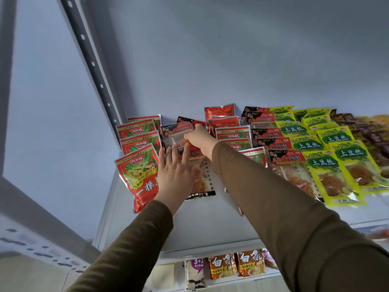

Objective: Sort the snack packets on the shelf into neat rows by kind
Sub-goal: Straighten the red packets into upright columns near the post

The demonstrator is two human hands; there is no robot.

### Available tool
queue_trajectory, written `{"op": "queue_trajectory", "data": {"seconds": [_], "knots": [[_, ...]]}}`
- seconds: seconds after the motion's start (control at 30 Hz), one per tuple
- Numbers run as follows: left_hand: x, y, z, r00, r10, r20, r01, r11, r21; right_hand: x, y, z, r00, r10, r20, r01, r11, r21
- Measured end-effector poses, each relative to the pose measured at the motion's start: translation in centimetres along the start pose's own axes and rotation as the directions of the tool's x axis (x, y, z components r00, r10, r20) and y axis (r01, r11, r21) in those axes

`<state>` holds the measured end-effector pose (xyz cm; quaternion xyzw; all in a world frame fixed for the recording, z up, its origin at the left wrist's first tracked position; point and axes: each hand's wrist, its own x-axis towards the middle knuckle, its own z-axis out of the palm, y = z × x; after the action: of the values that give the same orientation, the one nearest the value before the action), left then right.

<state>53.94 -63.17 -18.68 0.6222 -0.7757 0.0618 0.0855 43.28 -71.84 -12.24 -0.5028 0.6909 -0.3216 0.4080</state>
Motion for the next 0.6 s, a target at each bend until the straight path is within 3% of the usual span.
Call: {"op": "queue_trajectory", "data": {"seconds": [0.17,0.47,0.6], "knots": [[-0.6,-0.3,0.4,0.996,0.012,-0.087,-0.013,1.000,-0.013,0.6,-0.4,-0.9,0.999,0.033,0.028,-0.036,0.992,0.124],[-2.2,-0.7,1.2,0.969,0.039,-0.244,-0.055,0.997,-0.060,-2.4,-0.6,-2.6,0.971,-0.233,-0.047,0.237,0.963,0.125],[-2.9,-0.5,1.4,0.958,0.045,-0.283,-0.067,0.995,-0.069,-3.6,0.5,-3.6,0.972,-0.231,0.031,0.230,0.972,0.044]]}}
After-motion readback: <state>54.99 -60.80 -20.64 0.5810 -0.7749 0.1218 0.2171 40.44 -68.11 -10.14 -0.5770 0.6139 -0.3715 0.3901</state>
